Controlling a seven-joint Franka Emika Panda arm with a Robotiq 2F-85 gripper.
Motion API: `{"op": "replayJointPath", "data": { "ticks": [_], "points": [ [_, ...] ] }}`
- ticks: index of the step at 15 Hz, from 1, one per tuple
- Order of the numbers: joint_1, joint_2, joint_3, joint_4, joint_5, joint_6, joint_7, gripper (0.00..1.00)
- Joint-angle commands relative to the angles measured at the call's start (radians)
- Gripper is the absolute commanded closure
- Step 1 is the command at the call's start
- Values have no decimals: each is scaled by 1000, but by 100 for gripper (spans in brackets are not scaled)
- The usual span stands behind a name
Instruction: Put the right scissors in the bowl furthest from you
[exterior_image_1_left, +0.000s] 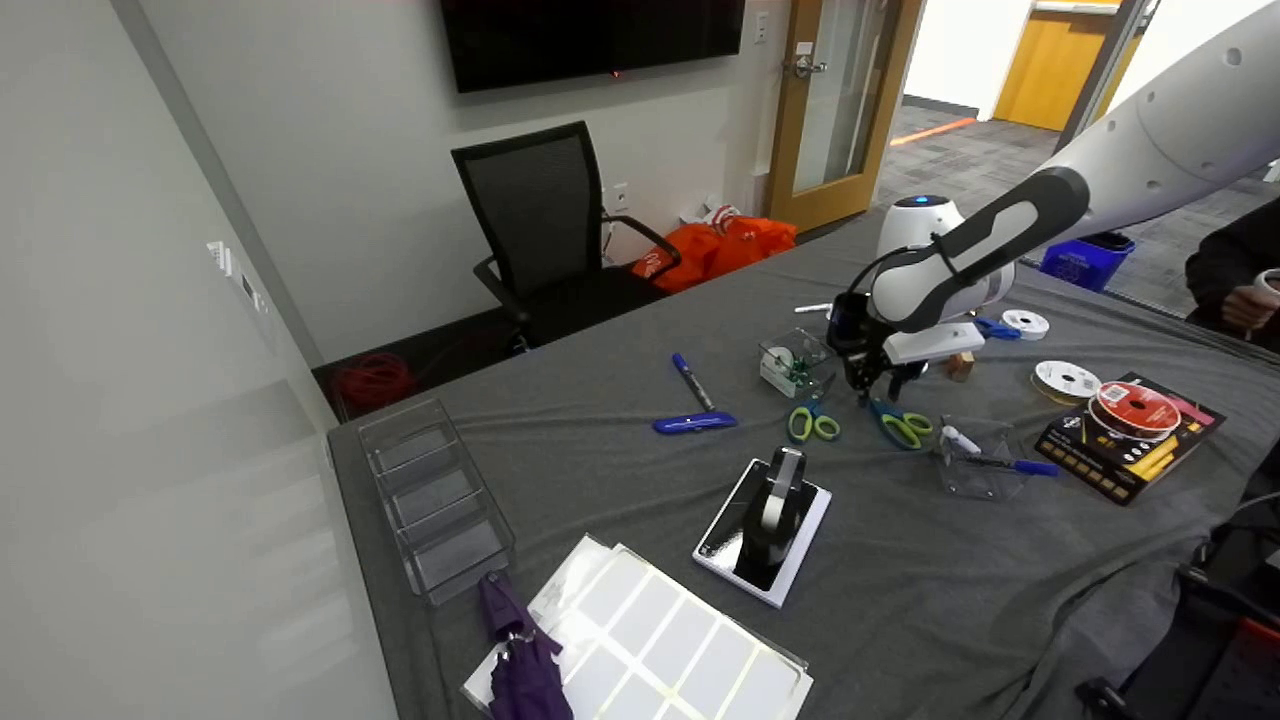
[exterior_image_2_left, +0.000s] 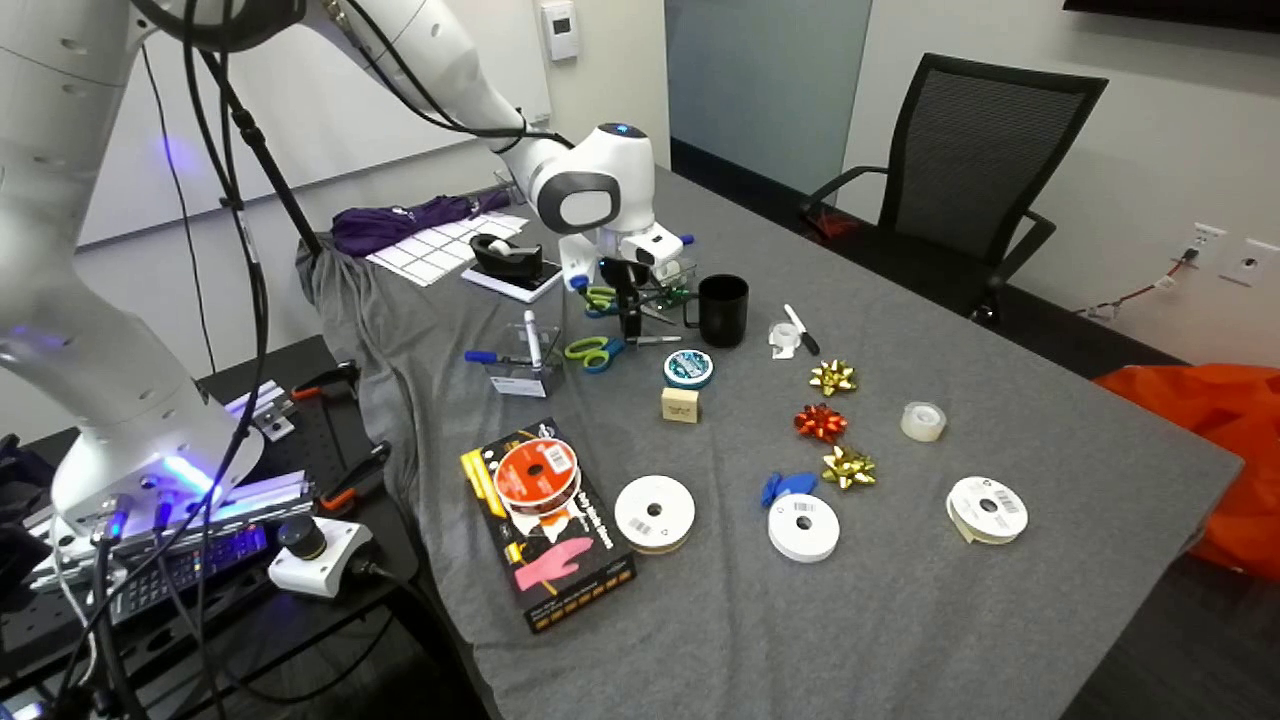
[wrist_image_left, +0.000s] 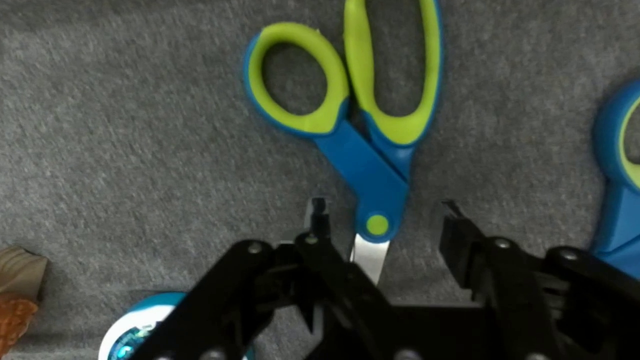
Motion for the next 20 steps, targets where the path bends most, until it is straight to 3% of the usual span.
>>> {"op": "replayJointPath", "data": {
  "ticks": [1, 4, 10, 20],
  "points": [
    [0, 19, -4, 5, -6, 26, -7, 73],
    [1, 21, -3, 6, -5, 27, -6, 96],
    [2, 13, -4, 6, -5, 10, -2, 94],
    [-3, -127, 19, -34, 48, -101, 32, 94]
  ]
}}
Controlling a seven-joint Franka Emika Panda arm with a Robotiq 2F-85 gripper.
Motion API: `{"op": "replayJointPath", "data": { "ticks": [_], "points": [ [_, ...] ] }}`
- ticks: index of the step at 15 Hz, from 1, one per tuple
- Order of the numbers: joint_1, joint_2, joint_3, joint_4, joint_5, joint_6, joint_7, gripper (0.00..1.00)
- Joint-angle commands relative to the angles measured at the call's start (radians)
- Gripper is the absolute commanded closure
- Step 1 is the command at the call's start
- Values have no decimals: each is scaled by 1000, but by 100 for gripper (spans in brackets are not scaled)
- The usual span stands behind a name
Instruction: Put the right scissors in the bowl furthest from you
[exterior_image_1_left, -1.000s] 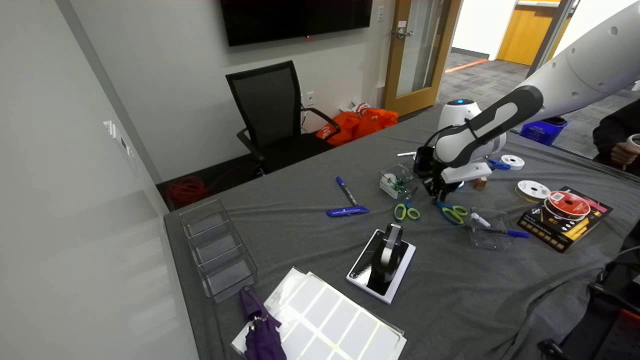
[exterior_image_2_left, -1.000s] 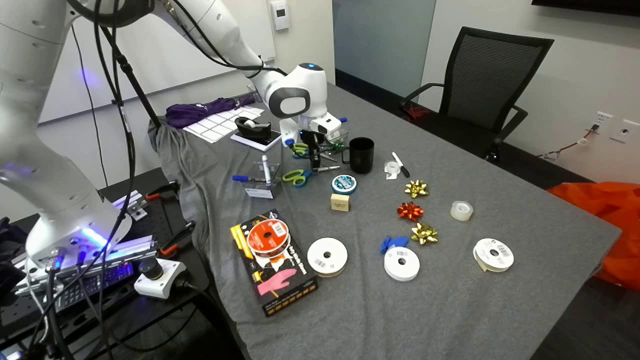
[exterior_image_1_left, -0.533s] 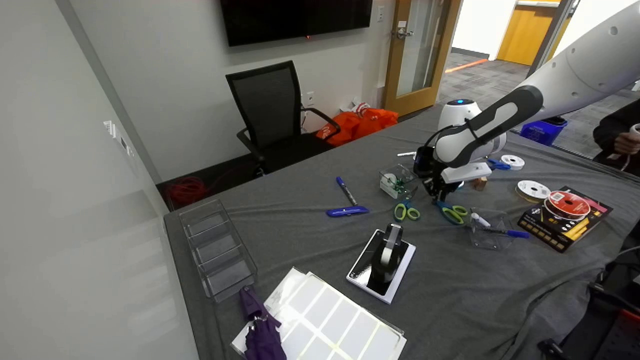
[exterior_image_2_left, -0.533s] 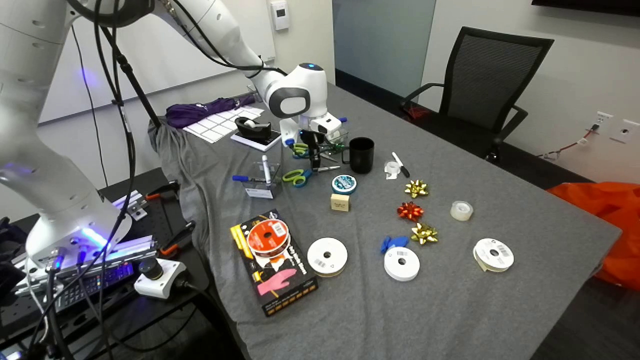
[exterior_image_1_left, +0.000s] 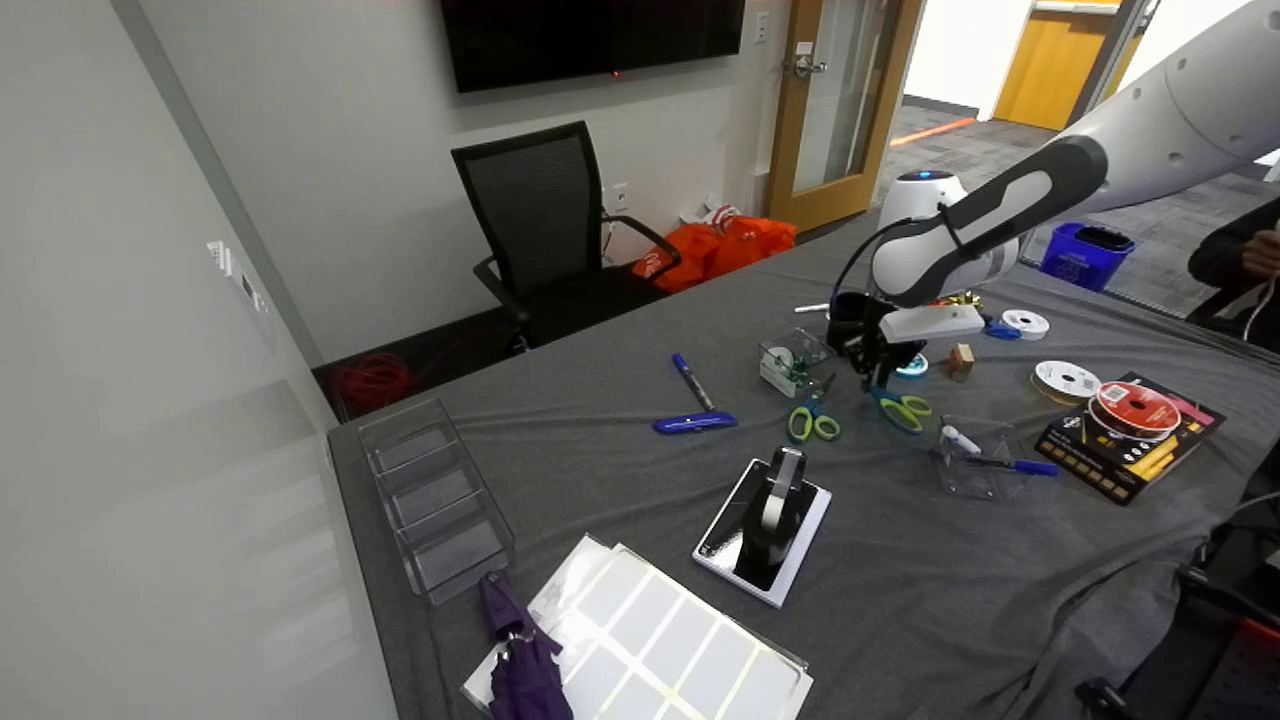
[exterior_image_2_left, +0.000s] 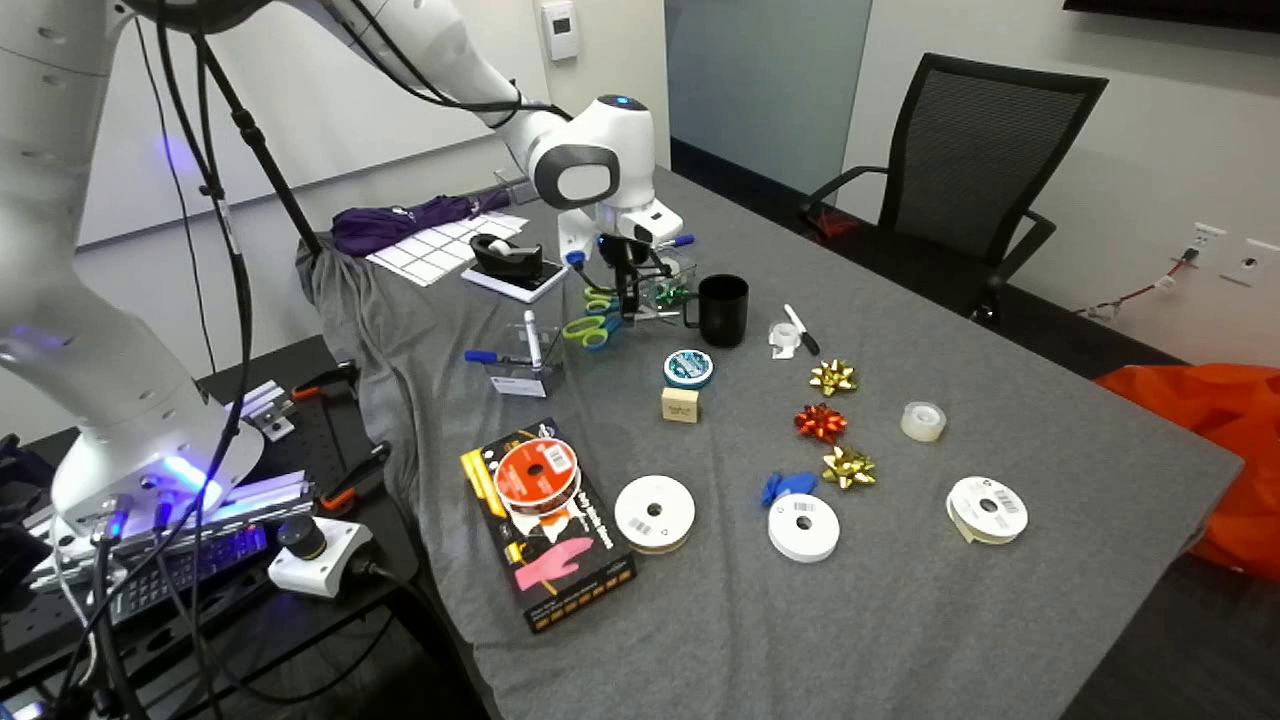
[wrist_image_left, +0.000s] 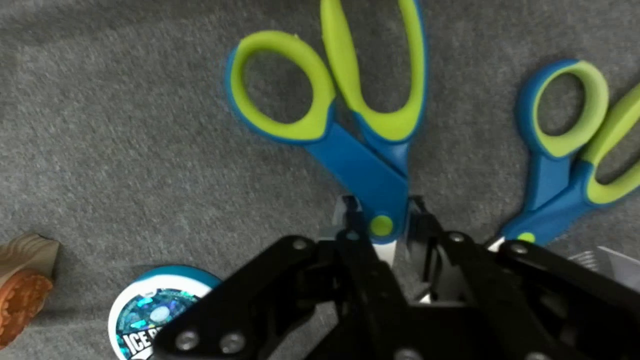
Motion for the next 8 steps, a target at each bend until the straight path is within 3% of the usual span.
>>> {"op": "replayJointPath", "data": {
  "ticks": [1, 8],
  "points": [
    [-5, -77, 11, -39, 25, -52, 7, 94],
    [-13, -164, 19, -76, 44, -136, -12, 94]
  ]
}}
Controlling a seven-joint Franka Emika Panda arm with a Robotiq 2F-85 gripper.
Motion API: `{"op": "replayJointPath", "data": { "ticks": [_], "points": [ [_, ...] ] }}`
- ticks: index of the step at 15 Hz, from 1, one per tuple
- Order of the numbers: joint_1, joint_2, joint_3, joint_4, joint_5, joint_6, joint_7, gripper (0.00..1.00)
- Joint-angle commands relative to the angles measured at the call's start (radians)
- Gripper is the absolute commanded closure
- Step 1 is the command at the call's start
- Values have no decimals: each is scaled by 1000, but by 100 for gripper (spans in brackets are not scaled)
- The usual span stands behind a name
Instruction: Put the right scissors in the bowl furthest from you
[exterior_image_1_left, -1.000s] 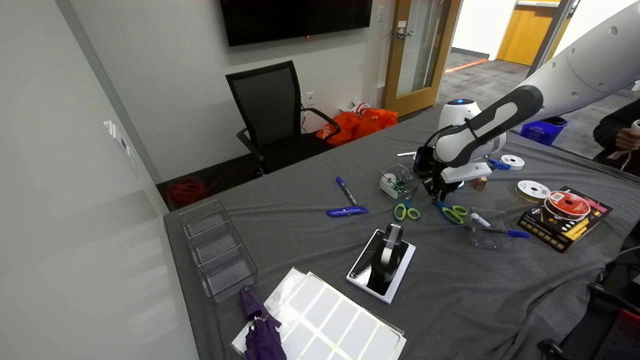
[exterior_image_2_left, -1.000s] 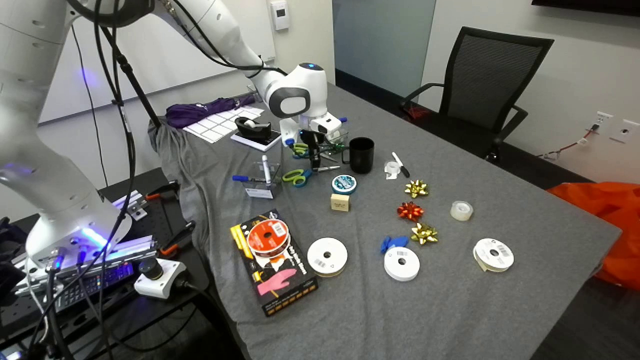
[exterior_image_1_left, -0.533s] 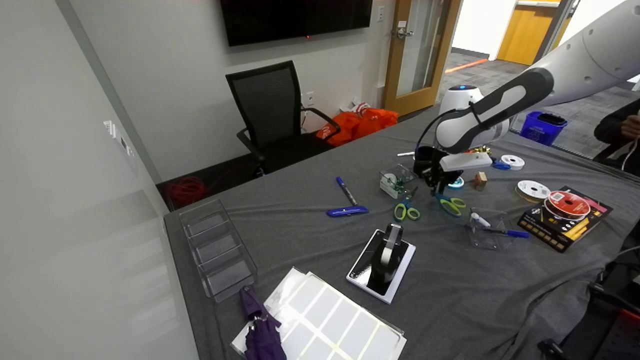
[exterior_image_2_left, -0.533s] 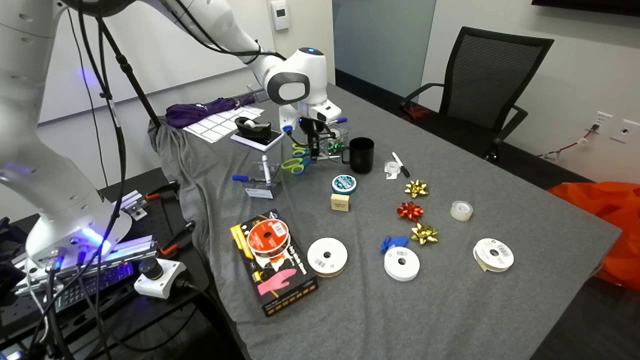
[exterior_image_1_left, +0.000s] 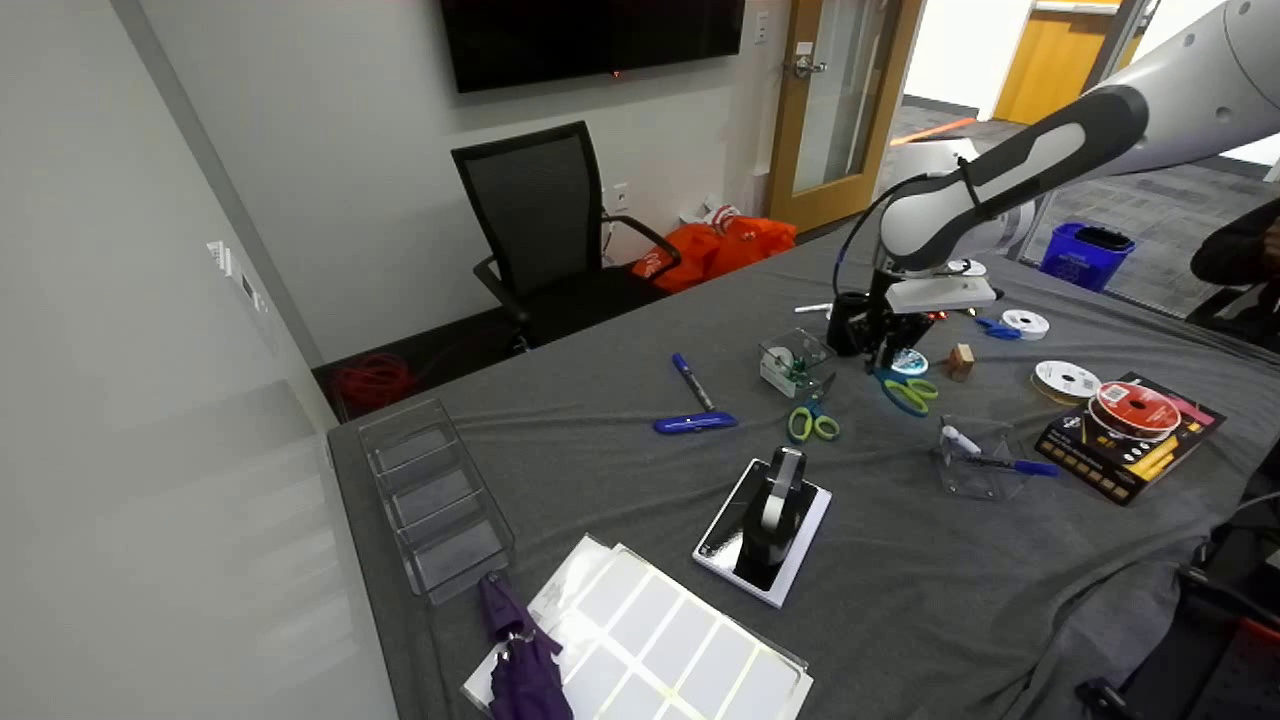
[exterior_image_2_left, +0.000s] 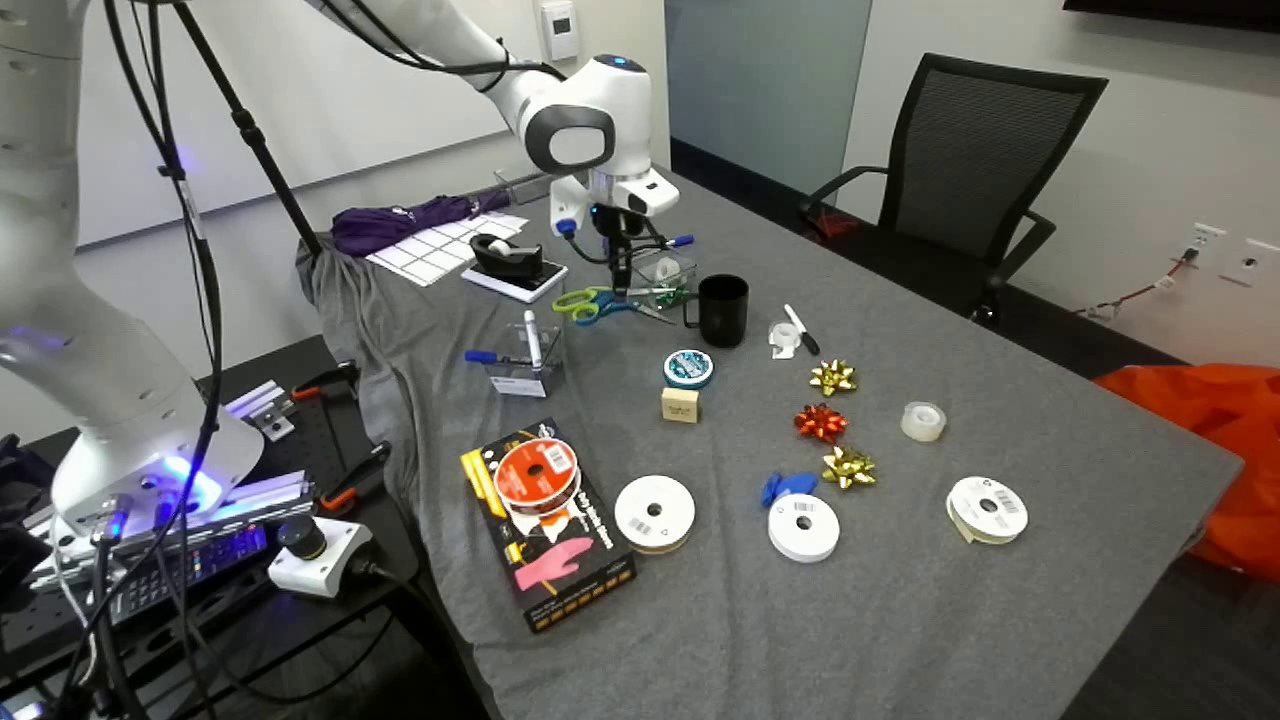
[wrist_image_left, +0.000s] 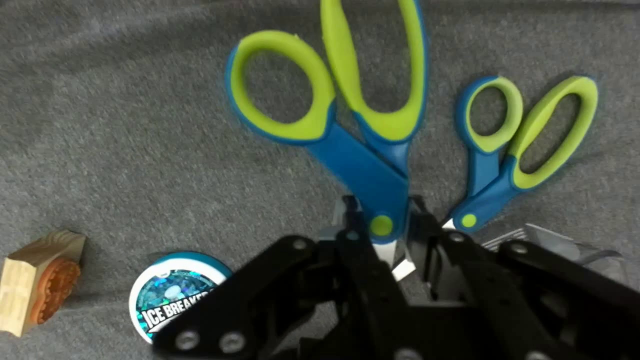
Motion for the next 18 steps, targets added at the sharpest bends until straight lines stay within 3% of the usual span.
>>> {"op": "replayJointPath", "data": {
  "ticks": [1, 9, 18],
  "points": [
    [-14, -81, 15, -65, 18, -55, -20, 94],
    [-10, -145, 40, -97, 84, -111, -9, 94],
    [19, -60, 73, 139, 230, -359, 229, 94]
  ]
}}
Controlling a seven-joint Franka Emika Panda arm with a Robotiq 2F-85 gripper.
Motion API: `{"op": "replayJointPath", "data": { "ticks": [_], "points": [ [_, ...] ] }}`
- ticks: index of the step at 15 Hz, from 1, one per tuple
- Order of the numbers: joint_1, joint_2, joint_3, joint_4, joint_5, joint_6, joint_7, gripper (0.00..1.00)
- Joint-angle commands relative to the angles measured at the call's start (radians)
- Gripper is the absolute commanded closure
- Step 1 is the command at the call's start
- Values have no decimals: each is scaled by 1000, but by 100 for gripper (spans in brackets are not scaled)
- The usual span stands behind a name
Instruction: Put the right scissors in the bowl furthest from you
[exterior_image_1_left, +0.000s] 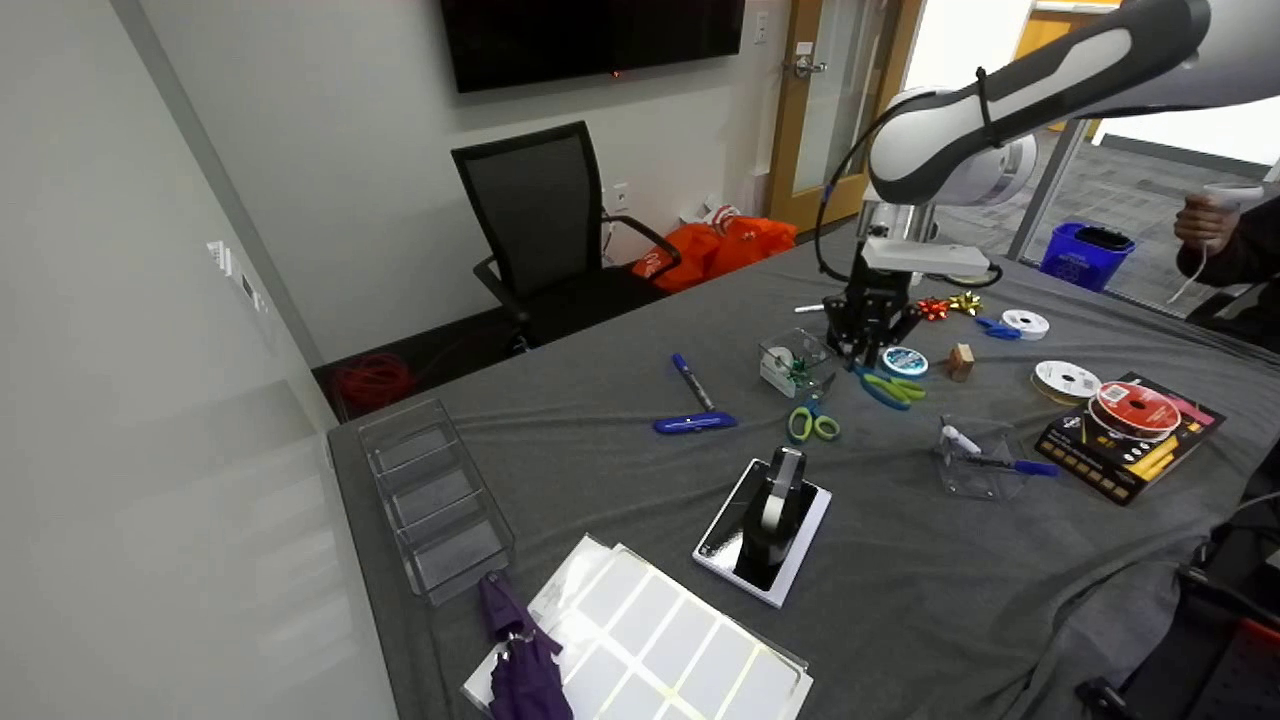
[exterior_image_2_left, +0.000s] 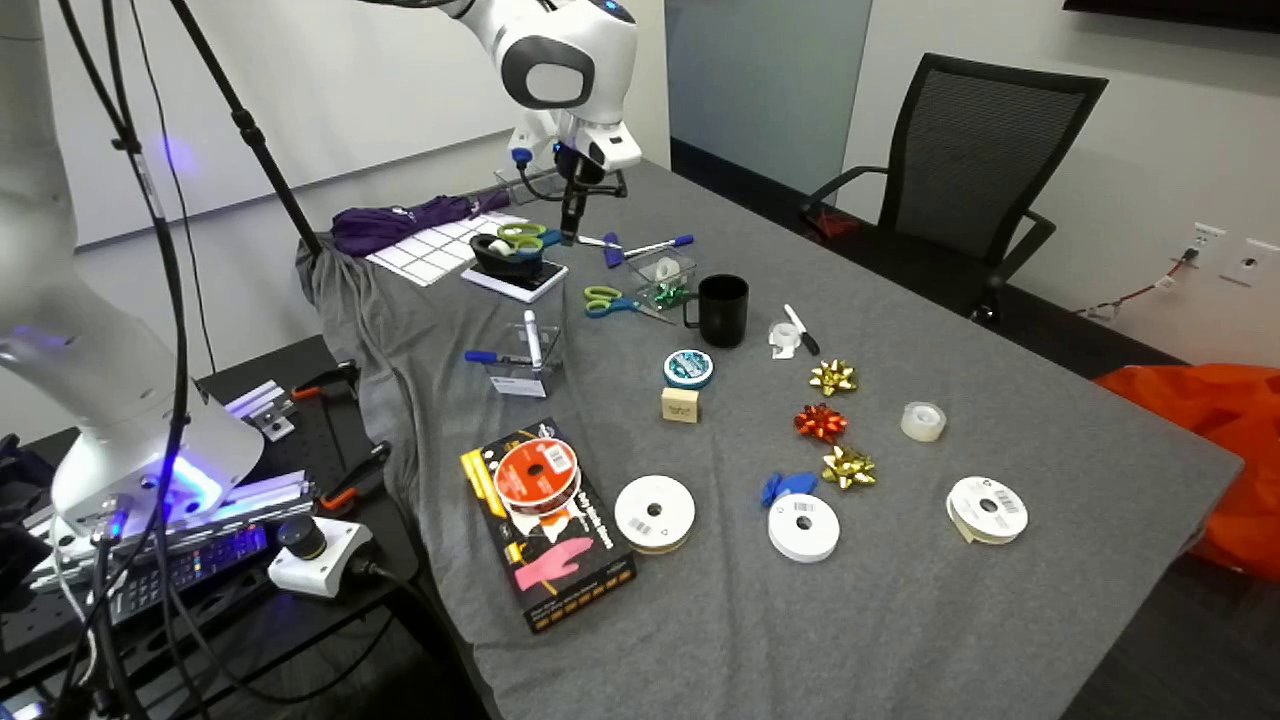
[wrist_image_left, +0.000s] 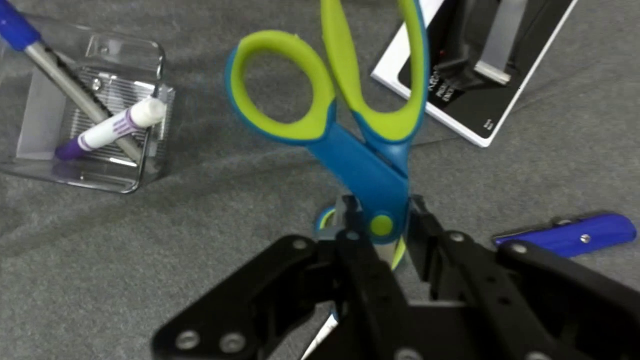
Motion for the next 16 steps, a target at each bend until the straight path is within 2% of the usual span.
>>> {"op": "replayJointPath", "data": {
  "ticks": [1, 9, 16],
  "points": [
    [0, 61, -2, 128, 69, -76, 100, 94],
    [-14, 255, -6, 361, 132, -75, 311, 94],
    [-27, 432, 1, 585, 120, -133, 465, 94]
  ]
}}
